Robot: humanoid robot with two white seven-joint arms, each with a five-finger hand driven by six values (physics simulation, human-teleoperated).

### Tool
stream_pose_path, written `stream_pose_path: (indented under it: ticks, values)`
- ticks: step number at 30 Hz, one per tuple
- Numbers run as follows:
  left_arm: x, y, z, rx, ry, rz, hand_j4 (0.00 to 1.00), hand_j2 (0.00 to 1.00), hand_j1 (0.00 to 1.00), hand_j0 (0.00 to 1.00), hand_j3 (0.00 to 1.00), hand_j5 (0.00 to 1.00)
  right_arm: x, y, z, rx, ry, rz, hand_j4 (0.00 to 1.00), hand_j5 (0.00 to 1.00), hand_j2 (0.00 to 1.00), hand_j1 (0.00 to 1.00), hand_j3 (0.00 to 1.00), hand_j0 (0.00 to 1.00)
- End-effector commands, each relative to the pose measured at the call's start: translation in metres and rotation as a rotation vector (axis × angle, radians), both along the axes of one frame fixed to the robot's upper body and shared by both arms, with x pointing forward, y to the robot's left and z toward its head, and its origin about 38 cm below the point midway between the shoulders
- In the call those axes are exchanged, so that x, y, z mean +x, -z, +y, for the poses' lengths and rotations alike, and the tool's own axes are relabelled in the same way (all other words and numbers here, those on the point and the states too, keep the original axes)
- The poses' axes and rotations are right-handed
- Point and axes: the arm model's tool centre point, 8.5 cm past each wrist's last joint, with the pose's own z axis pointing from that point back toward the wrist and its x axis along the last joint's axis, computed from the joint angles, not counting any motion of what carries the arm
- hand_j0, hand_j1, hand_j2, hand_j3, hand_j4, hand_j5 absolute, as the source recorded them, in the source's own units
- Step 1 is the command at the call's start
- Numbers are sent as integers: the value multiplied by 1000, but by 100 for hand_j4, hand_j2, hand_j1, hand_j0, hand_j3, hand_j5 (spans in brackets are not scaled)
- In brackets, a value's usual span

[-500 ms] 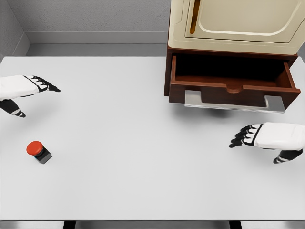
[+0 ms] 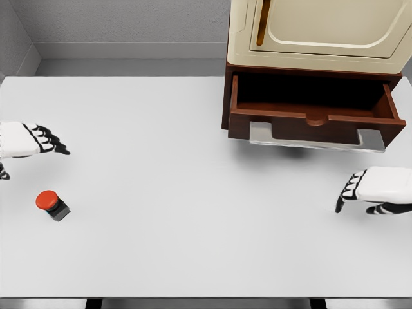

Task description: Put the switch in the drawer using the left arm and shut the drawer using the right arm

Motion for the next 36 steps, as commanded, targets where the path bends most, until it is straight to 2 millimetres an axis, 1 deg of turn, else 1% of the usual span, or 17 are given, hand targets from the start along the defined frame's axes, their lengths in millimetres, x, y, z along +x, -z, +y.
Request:
stream_pose_path:
  ticks: [1,2,3,4,6,8,12,14,17,18,19,21,24,26,30,33,36]
  values:
    - [-10,2,-9,-10,32,29,100,100,100,100,100,100,2,-2,-11,-14,33,4,48,48,48,48,48,48]
    - [-12,2,-15,-15,52,30,100,100,100,100,100,100,2,-2,-17,-23,48,11,47,47,47,47,47,47]
    - [-16,13,-16,-10,58,64,100,100,100,100,100,100,3,-1,-25,-9,78,24,45,45,45,45,45,45]
    - [-21,22,-19,-2,69,94,100,100,100,100,100,100,5,1,-37,1,124,40,45,45,45,45,45,45]
    - [-23,19,-16,-9,62,98,100,100,100,100,100,100,8,5,-56,6,193,58,45,45,45,45,45,45]
    - [-24,17,-12,0,55,100,100,100,100,100,100,100,9,6,-66,34,236,72,45,45,45,45,45,45]
    - [-26,17,-12,-6,57,107,100,100,100,100,100,100,9,4,-64,69,244,78,45,45,45,45,45,45]
    - [-39,28,-32,-10,123,147,100,100,100,100,100,100,10,4,-64,74,245,79,45,45,45,45,45,45]
    - [-39,30,-35,-15,132,150,100,100,100,100,100,100,9,4,-65,76,247,81,45,45,45,45,45,45]
    - [-39,30,-36,-17,132,150,100,100,100,100,100,100,9,2,-64,113,258,90,45,45,45,45,45,45]
    - [-40,30,-34,-14,131,150,100,100,100,100,100,100,8,-2,-68,104,266,90,45,45,45,45,45,45]
    - [-40,30,-33,-10,127,152,100,100,100,100,100,100,8,-2,-69,103,266,91,45,45,45,45,45,45]
    - [-40,28,-29,-3,119,150,94,94,94,94,94,94,8,-2,-69,103,266,91,45,45,45,45,45,45]
    - [-42,25,-22,13,105,150,93,93,93,93,93,93,8,-3,-69,103,266,88,46,46,46,46,46,46]
    - [-42,25,-22,15,104,150,92,92,92,92,92,92,10,-6,-67,125,268,84,45,45,45,45,45,45]
    - [-42,25,-21,15,101,151,83,83,83,83,83,83,11,-6,-65,134,265,81,46,46,46,46,46,46]
    - [-41,25,-21,14,101,151,79,79,79,79,79,79,12,-6,-65,136,264,80,47,47,47,47,47,47]
